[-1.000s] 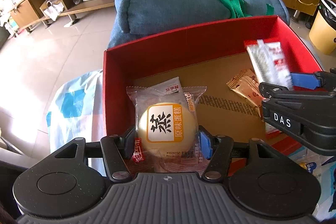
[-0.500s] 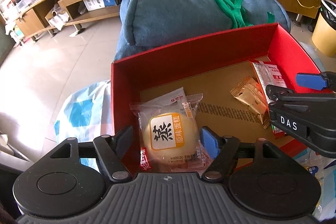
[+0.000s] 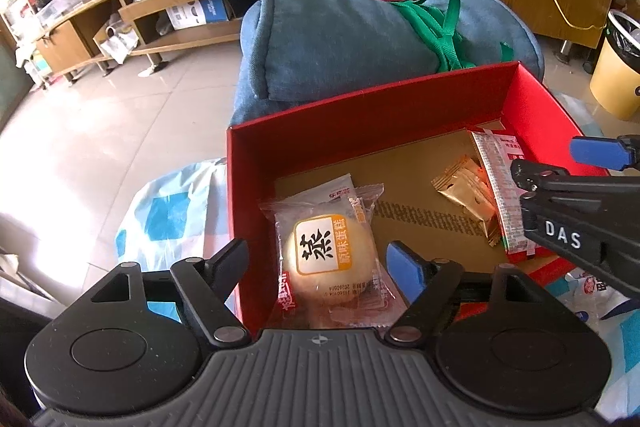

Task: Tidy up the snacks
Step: 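Move both open grippers back toward the snacks beside the box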

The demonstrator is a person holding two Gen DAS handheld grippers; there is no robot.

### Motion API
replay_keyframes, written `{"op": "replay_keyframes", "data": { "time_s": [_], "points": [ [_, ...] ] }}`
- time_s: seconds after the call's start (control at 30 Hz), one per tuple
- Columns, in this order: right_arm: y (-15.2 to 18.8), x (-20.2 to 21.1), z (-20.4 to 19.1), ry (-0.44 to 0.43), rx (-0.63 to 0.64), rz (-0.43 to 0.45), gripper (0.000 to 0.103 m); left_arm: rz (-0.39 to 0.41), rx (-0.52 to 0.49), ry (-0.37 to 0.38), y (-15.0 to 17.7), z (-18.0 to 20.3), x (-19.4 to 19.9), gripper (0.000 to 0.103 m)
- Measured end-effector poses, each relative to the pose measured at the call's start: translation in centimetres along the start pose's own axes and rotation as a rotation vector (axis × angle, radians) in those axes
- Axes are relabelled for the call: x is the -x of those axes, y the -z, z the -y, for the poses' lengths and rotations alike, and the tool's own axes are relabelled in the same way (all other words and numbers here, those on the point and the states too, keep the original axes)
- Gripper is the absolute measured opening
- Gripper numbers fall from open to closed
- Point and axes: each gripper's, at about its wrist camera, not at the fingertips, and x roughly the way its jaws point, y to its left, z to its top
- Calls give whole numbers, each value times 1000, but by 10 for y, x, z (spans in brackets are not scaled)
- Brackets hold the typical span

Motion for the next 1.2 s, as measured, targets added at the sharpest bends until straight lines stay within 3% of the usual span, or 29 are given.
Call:
{"op": "replay_keyframes", "data": {
  "time_s": [0.53,1.2],
  "points": [
    [19,34,7,-8,-3,6,49,14,8,27,15,0,22,82],
    [59,51,7,-18,11,-53,50,-16,-8,57,47,9,35,82]
  ]
}}
